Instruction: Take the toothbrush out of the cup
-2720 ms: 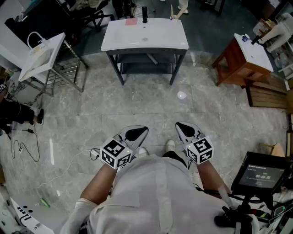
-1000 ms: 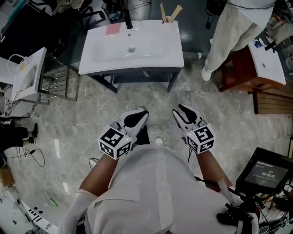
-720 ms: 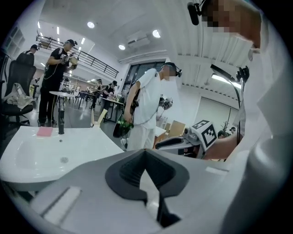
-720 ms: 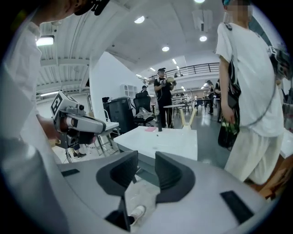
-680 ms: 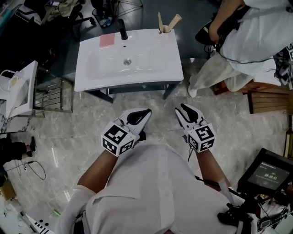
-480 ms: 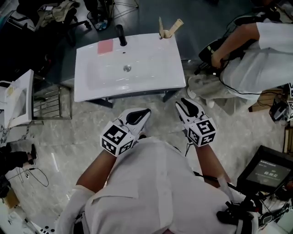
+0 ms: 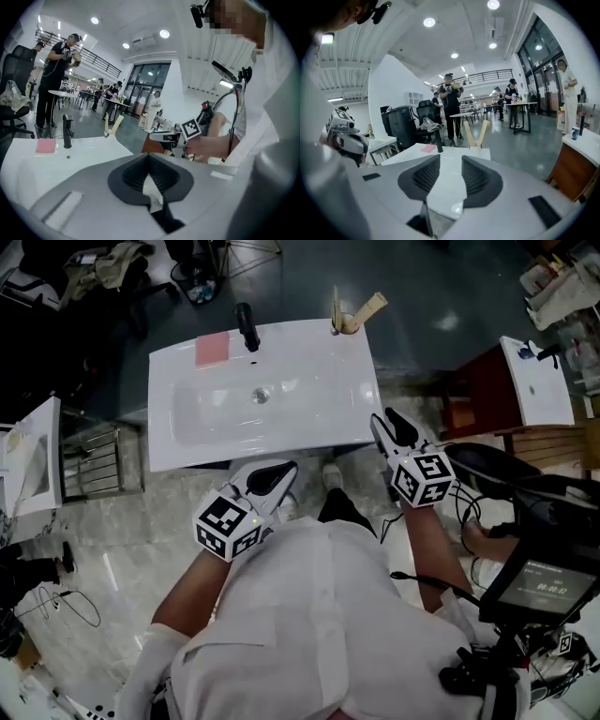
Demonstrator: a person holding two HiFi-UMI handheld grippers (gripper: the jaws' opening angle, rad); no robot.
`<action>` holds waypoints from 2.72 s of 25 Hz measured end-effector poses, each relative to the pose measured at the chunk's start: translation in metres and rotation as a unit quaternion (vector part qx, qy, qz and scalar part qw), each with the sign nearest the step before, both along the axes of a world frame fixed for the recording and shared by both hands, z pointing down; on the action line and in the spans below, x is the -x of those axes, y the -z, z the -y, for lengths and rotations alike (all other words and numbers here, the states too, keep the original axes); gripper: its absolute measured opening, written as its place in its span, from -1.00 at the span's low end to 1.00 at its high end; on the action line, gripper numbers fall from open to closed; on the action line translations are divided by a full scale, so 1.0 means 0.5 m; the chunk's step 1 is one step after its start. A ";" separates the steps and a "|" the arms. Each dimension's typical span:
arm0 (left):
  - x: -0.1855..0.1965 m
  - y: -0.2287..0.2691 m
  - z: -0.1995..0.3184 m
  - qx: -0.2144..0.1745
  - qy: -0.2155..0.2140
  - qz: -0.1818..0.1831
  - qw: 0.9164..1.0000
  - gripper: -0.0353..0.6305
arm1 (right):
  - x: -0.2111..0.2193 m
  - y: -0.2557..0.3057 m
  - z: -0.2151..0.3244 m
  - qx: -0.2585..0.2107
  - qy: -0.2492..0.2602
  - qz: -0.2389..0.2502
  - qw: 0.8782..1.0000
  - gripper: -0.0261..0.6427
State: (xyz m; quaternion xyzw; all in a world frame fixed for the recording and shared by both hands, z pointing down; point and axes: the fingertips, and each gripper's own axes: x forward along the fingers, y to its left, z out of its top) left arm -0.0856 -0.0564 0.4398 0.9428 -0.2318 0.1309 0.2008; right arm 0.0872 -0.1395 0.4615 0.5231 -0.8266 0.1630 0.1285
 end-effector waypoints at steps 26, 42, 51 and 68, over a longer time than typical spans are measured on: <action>-0.114 0.044 0.299 -0.001 0.191 0.020 0.981 -0.88 | -0.113 -0.075 0.578 0.013 0.075 0.052 0.996 -0.34; -0.118 0.045 0.289 0.000 0.210 0.026 0.977 -0.88 | -0.103 -0.083 0.574 0.006 0.089 0.044 0.995 -0.75; -0.097 0.048 0.280 0.000 0.208 0.021 0.978 -0.88 | -0.099 -0.043 0.572 -0.017 0.083 0.024 0.996 -0.76; -0.041 0.077 0.219 -0.015 0.177 0.000 0.984 -0.88 | -0.115 0.114 0.497 -0.076 0.043 0.014 0.996 -0.77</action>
